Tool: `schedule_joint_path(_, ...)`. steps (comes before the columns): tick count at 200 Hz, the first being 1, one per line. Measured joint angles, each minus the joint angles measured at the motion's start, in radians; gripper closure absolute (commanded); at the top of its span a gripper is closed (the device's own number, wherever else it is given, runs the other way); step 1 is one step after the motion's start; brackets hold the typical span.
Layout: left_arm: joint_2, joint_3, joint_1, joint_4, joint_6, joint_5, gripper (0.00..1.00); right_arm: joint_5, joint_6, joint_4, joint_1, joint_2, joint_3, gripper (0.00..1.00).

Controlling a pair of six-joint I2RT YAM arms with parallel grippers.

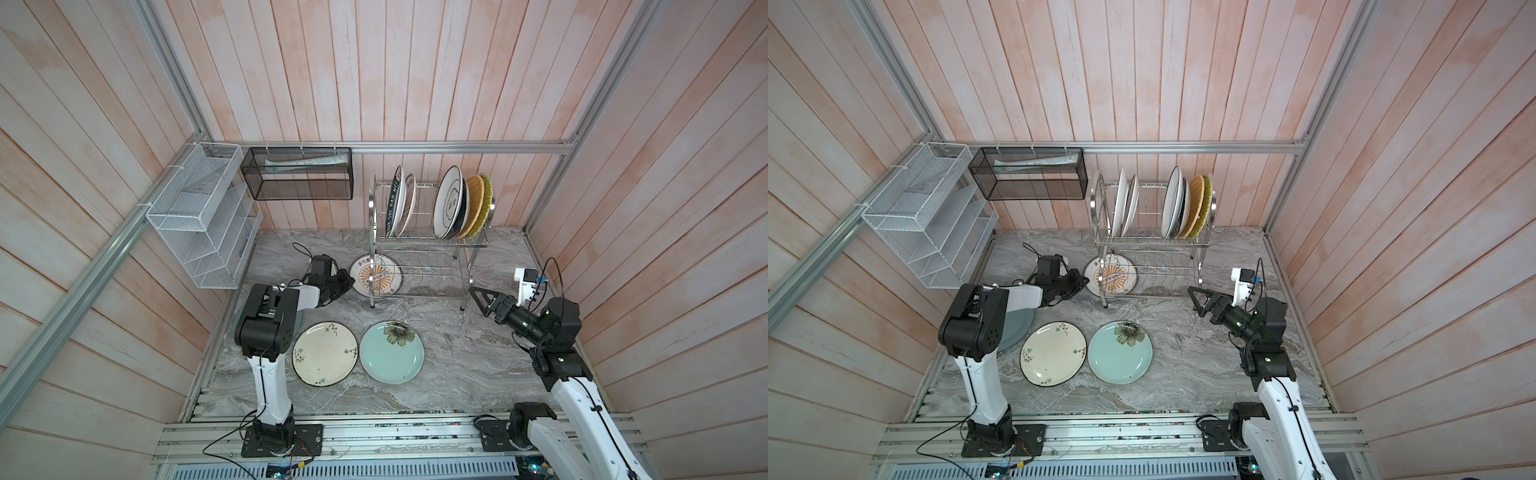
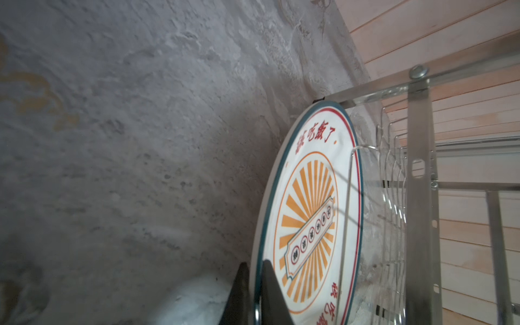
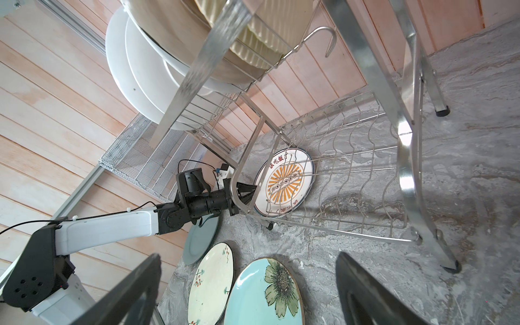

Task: Load plates into a dish rack
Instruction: Pick up the plate from the top-center of the table.

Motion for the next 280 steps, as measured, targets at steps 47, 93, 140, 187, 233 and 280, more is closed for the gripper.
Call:
schedule_joint_path(47, -0.137, -0.166, 0.057, 0.058, -0.031, -0.021, 1.0, 0.001, 0.0, -0.01, 0.0, -0.014, 0.0, 0.03)
schedule_joint_path(93, -0.409, -0.382, 0.182, -0.016, -0.018, -0.054, 1.0, 0.013, 0.014, -0.011, 0.012, -0.005, 0.0, 0.03)
schedule_joint_path(140, -0.746, -0.448, 0.285, -0.143, -0.013, -0.045, 1.0, 0.056, 0.015, -0.01, 0.098, 0.049, 0.005, 0.02)
schedule_joint_path(187, -1.027, -0.448, 0.373, -0.271, -0.013, 0.019, 1.0, 0.106, 0.014, -0.011, 0.191, 0.078, 0.023, 0.02)
schedule_joint_path(233, -1.202, -0.48, 0.354, -0.309, -0.035, 0.227, 1.0, 0.131, 0.019, -0.004, 0.275, 0.106, 0.037, 0.04)
schedule_joint_path(280, -1.242, -0.556, 0.087, -0.283, -0.081, 0.257, 1.0, 0.165, 0.021, 0.008, 0.425, 0.174, 0.125, 0.05)
